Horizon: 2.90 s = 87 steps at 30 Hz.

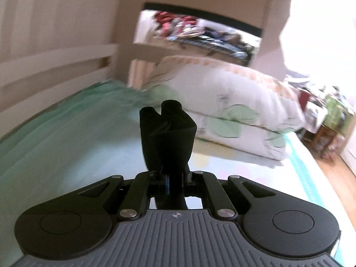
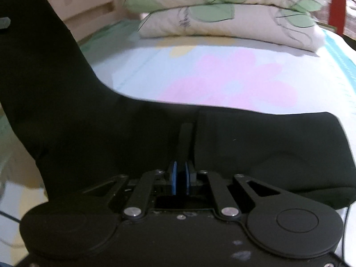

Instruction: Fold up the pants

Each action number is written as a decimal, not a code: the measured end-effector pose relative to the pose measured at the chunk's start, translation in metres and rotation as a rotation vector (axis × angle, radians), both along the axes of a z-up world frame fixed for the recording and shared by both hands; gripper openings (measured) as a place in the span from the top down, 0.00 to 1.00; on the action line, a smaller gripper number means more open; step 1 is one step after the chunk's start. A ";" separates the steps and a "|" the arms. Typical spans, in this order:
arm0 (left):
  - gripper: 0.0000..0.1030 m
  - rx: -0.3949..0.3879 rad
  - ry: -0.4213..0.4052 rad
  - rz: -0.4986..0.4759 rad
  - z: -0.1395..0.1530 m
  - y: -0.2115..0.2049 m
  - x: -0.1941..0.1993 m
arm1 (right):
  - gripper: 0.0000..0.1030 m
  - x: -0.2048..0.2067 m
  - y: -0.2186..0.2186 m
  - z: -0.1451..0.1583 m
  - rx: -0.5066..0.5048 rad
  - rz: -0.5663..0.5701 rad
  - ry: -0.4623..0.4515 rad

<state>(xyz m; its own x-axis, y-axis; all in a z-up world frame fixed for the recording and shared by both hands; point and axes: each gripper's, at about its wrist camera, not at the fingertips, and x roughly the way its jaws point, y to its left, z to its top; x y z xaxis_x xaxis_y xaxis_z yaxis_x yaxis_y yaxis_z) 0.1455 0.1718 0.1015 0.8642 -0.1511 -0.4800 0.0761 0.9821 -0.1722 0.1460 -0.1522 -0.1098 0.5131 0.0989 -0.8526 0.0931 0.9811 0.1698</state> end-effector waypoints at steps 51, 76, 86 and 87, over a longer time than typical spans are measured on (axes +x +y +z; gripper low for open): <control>0.83 -0.080 0.345 -0.348 -0.106 -0.243 0.017 | 0.76 -0.030 -0.164 -0.005 0.192 -0.309 0.024; 0.67 -0.267 0.157 -0.624 -0.030 -0.250 0.018 | 0.76 -0.025 -0.173 -0.008 0.221 -0.343 0.050; 0.67 -0.140 0.407 -0.307 -0.090 -0.128 0.063 | 0.75 -0.031 -0.176 -0.001 0.221 -0.323 0.050; 0.67 -0.137 0.444 -0.303 -0.098 -0.119 0.063 | 0.75 -0.032 -0.177 -0.001 0.224 -0.324 0.051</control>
<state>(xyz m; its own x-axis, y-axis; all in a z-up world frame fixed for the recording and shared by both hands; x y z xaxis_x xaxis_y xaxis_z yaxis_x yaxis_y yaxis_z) 0.2087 0.0532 0.0031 0.4912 -0.4482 -0.7469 0.2428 0.8939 -0.3767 0.1140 -0.3296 -0.1110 0.5055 0.1252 -0.8537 0.4058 0.8387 0.3633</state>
